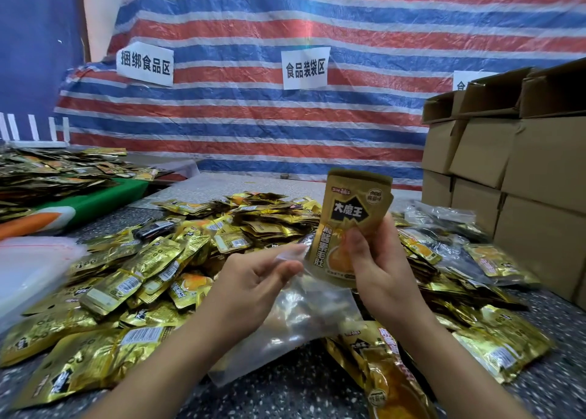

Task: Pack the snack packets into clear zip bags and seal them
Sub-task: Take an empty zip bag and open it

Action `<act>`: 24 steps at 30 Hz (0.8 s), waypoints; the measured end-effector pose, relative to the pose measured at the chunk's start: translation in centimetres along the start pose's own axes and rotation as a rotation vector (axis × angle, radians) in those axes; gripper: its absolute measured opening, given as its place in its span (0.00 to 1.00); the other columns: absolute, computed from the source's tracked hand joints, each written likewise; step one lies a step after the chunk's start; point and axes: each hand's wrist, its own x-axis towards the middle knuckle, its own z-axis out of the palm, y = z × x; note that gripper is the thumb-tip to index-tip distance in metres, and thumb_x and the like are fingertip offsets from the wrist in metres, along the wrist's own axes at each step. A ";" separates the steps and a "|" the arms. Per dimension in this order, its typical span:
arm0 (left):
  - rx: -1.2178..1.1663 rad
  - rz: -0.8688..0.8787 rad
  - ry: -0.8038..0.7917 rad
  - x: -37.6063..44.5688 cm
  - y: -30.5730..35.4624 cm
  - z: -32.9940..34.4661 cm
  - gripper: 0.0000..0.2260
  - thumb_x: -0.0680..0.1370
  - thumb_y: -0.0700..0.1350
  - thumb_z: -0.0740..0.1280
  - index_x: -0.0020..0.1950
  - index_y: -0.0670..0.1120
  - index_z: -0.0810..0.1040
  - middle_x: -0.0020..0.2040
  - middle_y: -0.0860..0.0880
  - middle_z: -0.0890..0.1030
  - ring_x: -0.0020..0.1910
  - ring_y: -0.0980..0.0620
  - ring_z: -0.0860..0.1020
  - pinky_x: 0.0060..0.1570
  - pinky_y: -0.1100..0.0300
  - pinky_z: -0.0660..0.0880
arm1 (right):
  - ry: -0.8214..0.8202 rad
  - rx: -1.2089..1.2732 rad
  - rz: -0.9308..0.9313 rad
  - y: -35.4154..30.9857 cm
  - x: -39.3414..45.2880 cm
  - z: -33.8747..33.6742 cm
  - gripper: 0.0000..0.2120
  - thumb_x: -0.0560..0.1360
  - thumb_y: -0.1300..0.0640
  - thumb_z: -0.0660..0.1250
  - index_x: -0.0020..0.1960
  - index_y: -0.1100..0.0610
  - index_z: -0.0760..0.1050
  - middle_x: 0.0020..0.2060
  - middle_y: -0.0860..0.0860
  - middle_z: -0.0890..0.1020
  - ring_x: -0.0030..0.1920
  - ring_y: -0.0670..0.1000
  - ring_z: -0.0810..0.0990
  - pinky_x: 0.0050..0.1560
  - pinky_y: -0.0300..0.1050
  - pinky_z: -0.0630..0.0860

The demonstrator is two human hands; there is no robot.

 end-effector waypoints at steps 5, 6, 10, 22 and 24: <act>-0.113 -0.053 0.014 0.2 0.6 0.1 0.10 0.75 0.54 0.63 0.42 0.62 0.85 0.49 0.63 0.85 0.42 0.61 0.83 0.40 0.68 0.77 | -0.065 0.002 0.037 0.0 0.0 0.2 0.12 0.74 0.43 0.66 0.54 0.47 0.74 0.48 0.52 0.82 0.50 0.56 0.83 0.47 0.48 0.83; -0.151 -0.064 0.023 0.2 0.8 0.1 0.10 0.75 0.54 0.63 0.43 0.61 0.85 0.47 0.60 0.85 0.40 0.60 0.83 0.39 0.68 0.77 | -0.091 -0.035 0.040 -0.1 -0.1 0.1 0.12 0.74 0.43 0.66 0.54 0.48 0.74 0.46 0.52 0.82 0.48 0.56 0.82 0.45 0.48 0.83; -0.288 -0.149 0.038 0.2 1.0 0.0 0.11 0.70 0.57 0.65 0.44 0.56 0.85 0.40 0.49 0.86 0.37 0.54 0.83 0.37 0.63 0.80 | -0.160 -0.185 0.018 -0.6 0.0 -0.9 0.09 0.76 0.48 0.66 0.54 0.49 0.76 0.45 0.47 0.82 0.45 0.50 0.83 0.40 0.41 0.82; -0.296 -0.210 -0.004 0.5 1.3 -0.2 0.15 0.76 0.53 0.62 0.37 0.51 0.86 0.36 0.46 0.85 0.35 0.52 0.83 0.38 0.58 0.81 | -0.356 -0.213 0.209 -0.9 0.0 -1.3 0.08 0.75 0.44 0.65 0.54 0.40 0.76 0.38 0.47 0.82 0.38 0.46 0.82 0.40 0.45 0.81; -0.300 -0.207 0.002 0.5 1.3 -0.1 0.16 0.76 0.52 0.62 0.37 0.50 0.86 0.36 0.45 0.85 0.35 0.52 0.84 0.36 0.61 0.80 | -0.370 -0.233 0.193 -1.1 0.1 -1.5 0.05 0.79 0.48 0.66 0.54 0.43 0.77 0.38 0.48 0.83 0.38 0.47 0.82 0.39 0.44 0.81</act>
